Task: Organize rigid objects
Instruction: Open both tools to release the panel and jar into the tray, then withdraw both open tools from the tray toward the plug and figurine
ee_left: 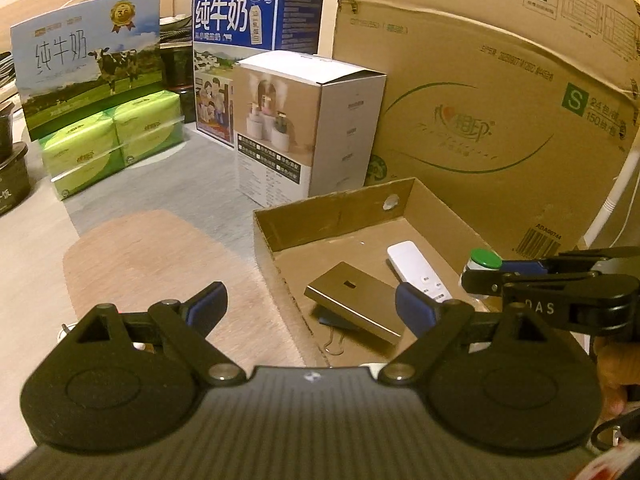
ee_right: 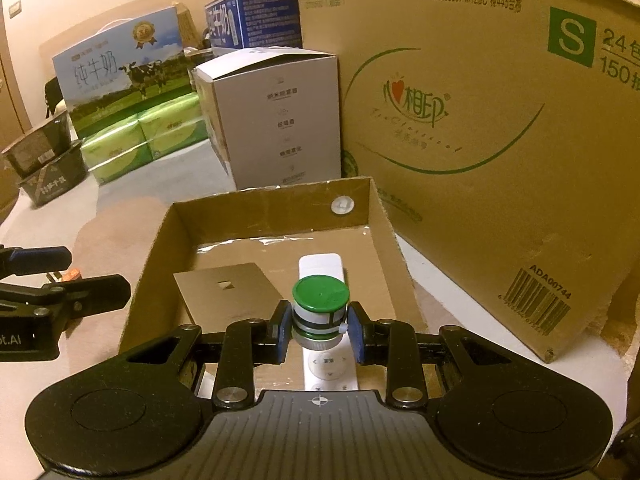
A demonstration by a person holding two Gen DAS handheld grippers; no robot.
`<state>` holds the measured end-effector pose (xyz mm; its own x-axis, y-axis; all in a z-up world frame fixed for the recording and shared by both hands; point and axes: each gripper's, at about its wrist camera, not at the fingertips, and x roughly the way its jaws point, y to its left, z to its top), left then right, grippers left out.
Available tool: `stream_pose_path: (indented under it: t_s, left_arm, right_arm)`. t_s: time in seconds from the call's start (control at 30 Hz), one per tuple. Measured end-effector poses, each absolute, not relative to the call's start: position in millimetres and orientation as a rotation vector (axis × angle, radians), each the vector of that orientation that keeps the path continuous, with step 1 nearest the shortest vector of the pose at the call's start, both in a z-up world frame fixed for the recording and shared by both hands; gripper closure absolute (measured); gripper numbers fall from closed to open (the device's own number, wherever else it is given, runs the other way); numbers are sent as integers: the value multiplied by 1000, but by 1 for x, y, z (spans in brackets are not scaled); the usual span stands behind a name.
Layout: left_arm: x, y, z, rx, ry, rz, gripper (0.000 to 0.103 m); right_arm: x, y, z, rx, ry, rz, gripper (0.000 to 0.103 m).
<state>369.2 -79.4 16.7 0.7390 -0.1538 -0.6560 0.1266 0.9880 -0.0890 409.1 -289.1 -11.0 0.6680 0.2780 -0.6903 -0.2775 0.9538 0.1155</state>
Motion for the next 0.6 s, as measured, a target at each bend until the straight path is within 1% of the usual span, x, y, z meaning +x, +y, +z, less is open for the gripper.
stream_pose_path:
  t_s: [0.1, 0.13, 0.17, 0.2, 0.23, 0.43, 0.6]
  left_arm:
    - [366, -77, 17, -29, 715, -141, 12]
    - [365, -75, 17, -30, 714, -137, 9]
    - [363, -74, 17, -32, 712, -133, 8]
    - [362, -72, 17, -35, 711, -129, 7]
    - [360, -70, 18, -35, 710, -127, 5]
    - [344, -56, 22, -44, 714, -118, 4]
    - [321, -43, 34, -52, 698, -114, 4]
  right_arm:
    - [410, -288, -10, 28, 780, 335, 73]
    - [410, -287, -10, 33, 785, 355, 68]
    - [410, -286, -10, 23, 786, 360, 47]
    - [409, -284, -9, 8, 776, 355, 35]
    - [406, -284, -8, 1, 758, 349, 27]
    - [393, -284, -3, 6, 760, 334, 27]
    - [372, -288, 5, 62, 766, 321, 27]
